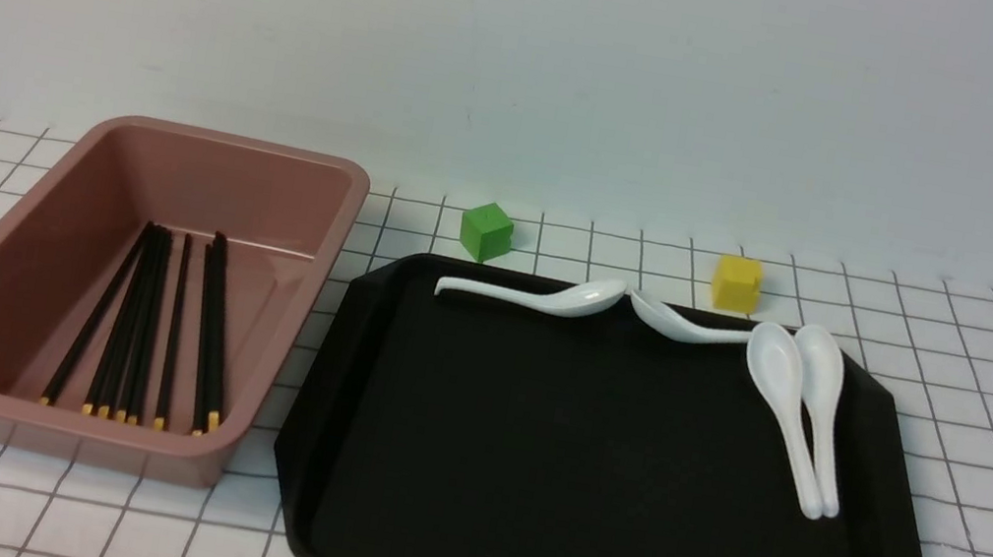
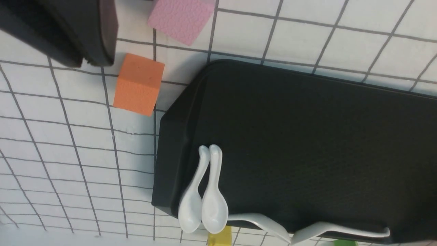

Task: On white black tablecloth take chopsticks from black tray and put them in box.

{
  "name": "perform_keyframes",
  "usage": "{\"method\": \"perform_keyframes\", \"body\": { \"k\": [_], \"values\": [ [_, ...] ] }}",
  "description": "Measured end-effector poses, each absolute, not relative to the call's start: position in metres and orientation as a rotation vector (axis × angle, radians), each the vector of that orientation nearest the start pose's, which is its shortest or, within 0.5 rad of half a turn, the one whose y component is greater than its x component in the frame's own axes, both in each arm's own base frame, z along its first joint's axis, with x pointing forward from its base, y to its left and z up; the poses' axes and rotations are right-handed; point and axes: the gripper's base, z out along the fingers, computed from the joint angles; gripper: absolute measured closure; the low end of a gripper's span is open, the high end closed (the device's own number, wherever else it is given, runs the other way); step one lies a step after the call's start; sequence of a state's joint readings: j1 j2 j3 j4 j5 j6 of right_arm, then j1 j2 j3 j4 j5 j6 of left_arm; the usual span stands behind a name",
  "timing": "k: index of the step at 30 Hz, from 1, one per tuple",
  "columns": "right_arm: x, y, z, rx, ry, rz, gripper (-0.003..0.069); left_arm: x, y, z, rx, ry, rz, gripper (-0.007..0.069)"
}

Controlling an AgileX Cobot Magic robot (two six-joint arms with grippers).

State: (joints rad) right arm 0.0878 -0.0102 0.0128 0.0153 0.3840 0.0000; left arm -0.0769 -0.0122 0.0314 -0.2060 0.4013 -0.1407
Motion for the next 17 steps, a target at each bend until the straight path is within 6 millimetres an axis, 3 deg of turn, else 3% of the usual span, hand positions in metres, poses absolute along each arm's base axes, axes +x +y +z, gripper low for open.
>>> {"method": "perform_keyframes", "body": {
  "k": [17],
  "values": [
    [0.0519, 0.0051, 0.1749, -0.073, 1.869, 0.076, 0.0554, 0.0510, -0.0112, 0.1680, -0.187, 1.902, -0.352, 0.0386]
  ]
}}
